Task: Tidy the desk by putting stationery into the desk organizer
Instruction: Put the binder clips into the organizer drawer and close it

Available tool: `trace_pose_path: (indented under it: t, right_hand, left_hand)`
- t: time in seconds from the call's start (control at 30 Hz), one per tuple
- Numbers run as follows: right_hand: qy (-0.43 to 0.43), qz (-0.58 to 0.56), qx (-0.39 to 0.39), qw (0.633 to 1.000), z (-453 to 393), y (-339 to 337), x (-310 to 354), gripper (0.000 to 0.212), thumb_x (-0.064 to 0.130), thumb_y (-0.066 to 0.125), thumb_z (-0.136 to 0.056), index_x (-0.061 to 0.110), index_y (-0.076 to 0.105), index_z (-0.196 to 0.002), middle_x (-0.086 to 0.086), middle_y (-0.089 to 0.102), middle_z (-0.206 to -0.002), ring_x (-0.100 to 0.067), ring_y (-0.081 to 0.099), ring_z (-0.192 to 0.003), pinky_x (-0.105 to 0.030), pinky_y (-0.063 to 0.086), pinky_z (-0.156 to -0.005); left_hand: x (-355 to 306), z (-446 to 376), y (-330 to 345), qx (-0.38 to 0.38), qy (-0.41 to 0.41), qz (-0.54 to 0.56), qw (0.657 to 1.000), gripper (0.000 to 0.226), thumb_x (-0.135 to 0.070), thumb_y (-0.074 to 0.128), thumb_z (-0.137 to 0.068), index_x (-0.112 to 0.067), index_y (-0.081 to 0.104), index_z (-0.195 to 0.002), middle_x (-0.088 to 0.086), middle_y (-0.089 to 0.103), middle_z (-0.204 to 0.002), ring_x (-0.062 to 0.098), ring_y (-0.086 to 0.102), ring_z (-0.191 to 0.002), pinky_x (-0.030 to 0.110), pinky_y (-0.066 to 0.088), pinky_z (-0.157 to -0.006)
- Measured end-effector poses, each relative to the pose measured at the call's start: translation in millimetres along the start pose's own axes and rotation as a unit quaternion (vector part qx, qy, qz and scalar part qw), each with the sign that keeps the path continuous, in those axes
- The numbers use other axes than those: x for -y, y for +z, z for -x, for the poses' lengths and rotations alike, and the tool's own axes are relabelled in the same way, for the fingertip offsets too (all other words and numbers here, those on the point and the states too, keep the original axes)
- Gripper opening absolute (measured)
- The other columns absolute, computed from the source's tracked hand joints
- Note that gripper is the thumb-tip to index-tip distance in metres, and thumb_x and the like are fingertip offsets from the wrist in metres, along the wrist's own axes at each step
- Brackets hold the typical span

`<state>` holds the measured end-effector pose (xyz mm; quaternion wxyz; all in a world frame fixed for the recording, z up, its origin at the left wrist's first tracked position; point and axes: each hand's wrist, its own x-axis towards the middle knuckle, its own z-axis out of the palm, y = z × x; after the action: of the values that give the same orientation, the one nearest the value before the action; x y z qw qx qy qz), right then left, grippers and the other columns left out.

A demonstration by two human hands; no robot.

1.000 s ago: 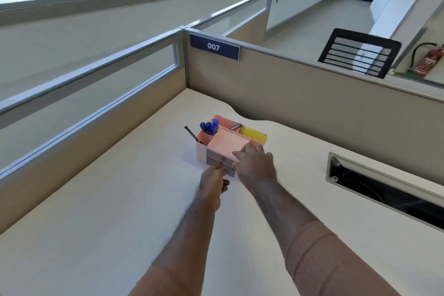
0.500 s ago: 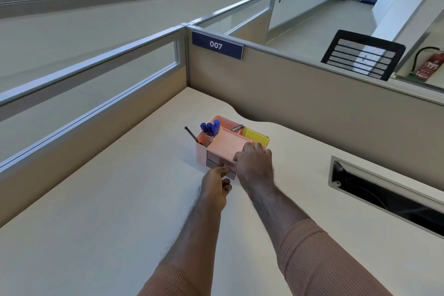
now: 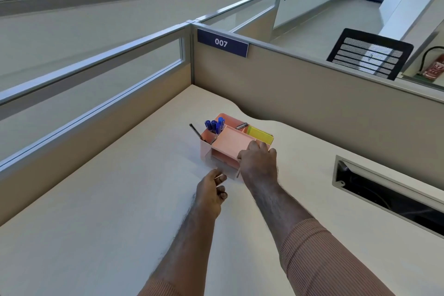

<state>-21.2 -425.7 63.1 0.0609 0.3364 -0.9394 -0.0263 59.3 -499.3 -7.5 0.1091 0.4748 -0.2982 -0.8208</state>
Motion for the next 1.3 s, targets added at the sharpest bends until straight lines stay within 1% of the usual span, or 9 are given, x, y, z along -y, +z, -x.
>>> trace_pose_path:
  t: [0.53, 0.7, 0.8, 0.93, 1.03, 1.1, 1.17, 1.23, 1.3]
  right_hand:
    - [-0.003, 0.002, -0.025, 1.0, 3.1, 4.5, -0.7, 0.034, 0.033, 0.065, -0.085, 0.021, 0.065, -0.117, -0.007, 0.059, -0.122, -0.025, 0.046, -0.111, -0.041, 0.042, -0.087]
    - [0.004, -0.115, -0.11, 0.987, 22.9, -10.9, -15.9, 0.025, 0.028, 0.057, -0.088, 0.028, 0.066, -0.112, -0.002, 0.061, -0.11, -0.025, 0.055, -0.1, -0.038, 0.044, -0.075]
    - [0.049, -0.225, -0.141, 0.963, 70.6, -20.0, -51.2, 0.02, 0.023, 0.059, -0.087, 0.029, 0.068, -0.103, 0.003, 0.061, -0.099, -0.02, 0.057, -0.09, -0.034, 0.046, -0.073]
    - [0.132, -0.333, -0.063, 0.931, 180.7, -9.9, -105.7, 0.018, 0.02, 0.06, -0.088, 0.037, 0.067, -0.092, 0.018, 0.058, -0.092, -0.003, 0.055, -0.079, -0.006, 0.038, -0.068]
    - [0.155, -0.326, 0.061, 0.931, 269.5, 8.7, -130.4, 0.025, 0.021, 0.066, -0.084, 0.046, 0.062, -0.081, 0.019, 0.061, -0.089, -0.004, 0.061, -0.082, -0.01, 0.043, -0.073]
    - [0.152, -0.321, 0.134, 0.925, 320.4, 23.6, -137.7, 0.027, 0.034, 0.066, -0.082, 0.058, 0.059, -0.088, 0.017, 0.061, -0.093, -0.002, 0.06, -0.083, -0.012, 0.043, -0.076]
    - [0.119, -0.258, 0.171, 0.943, 351.8, 36.3, -140.4, 0.041, 0.053, 0.058, -0.076, 0.079, 0.037, -0.1, 0.018, 0.06, -0.086, 0.006, 0.057, -0.071, -0.007, 0.04, -0.066]
    - [0.117, -0.183, 0.205, 0.954, 364.6, 46.8, -135.3, 0.05, 0.067, 0.052, -0.067, 0.079, 0.021, -0.104, 0.024, 0.044, -0.07, 0.004, 0.058, -0.066, -0.01, 0.038, -0.055]
    - [0.103, -0.152, 0.227, 0.957, 376.8, 54.6, -127.6, 0.049, 0.067, 0.064, -0.054, 0.064, 0.037, -0.095, 0.02, 0.031, -0.079, -0.006, 0.058, -0.059, -0.017, 0.033, -0.044]
  left_hand:
    - [10.7, 8.6, -30.5, -0.009, 0.007, 0.008, 1.0, 0.022, -0.025, 0.059, -0.095, -0.011, 0.065, -0.111, 0.012, 0.066, -0.107, 0.015, 0.041, -0.06, 0.023, 0.039, -0.048]
    - [4.0, 12.8, -29.0, -0.022, 0.019, 0.006, 1.0, 0.021, -0.018, 0.055, -0.096, -0.007, 0.062, -0.112, 0.01, 0.063, -0.097, 0.013, 0.036, -0.055, 0.022, 0.033, -0.044]
    - [3.2, 22.6, -36.2, -0.062, 0.039, -0.013, 0.997, 0.008, -0.015, 0.054, -0.095, -0.01, 0.06, -0.095, 0.008, 0.062, -0.093, 0.013, 0.033, -0.053, 0.025, 0.028, -0.05]
    - [24.2, 47.8, -54.3, -0.055, 0.092, -0.093, 0.99, 0.008, -0.016, 0.053, -0.094, -0.014, 0.06, -0.089, 0.006, 0.059, -0.086, 0.014, 0.035, -0.054, 0.027, 0.029, -0.05]
    - [46.4, 72.3, -61.3, -0.03, 0.123, -0.138, 0.982, 0.009, -0.014, 0.052, -0.096, -0.014, 0.059, -0.091, 0.006, 0.058, -0.086, 0.014, 0.037, -0.055, 0.028, 0.031, -0.051]
    - [61.9, 86.9, -62.3, -0.013, 0.13, -0.174, 0.976, 0.008, -0.011, 0.052, -0.096, -0.013, 0.059, -0.092, 0.007, 0.059, -0.085, 0.014, 0.038, -0.055, 0.028, 0.031, -0.051]
    - [77.6, 98.1, -61.8, 0.008, 0.134, -0.209, 0.969, 0.007, -0.009, 0.053, -0.096, -0.01, 0.059, -0.091, 0.007, 0.06, -0.084, 0.014, 0.038, -0.053, 0.027, 0.031, -0.049]
    - [90.6, 108.2, -59.0, 0.028, 0.13, -0.235, 0.963, 0.006, -0.009, 0.054, -0.096, -0.007, 0.059, -0.093, 0.006, 0.06, -0.083, 0.014, 0.038, -0.052, 0.026, 0.03, -0.048]
    - [101.3, 118.0, -54.5, 0.051, 0.122, -0.258, 0.957, 0.006, -0.009, 0.055, -0.095, -0.005, 0.06, -0.095, 0.004, 0.06, -0.081, 0.014, 0.037, -0.052, 0.025, 0.03, -0.047]
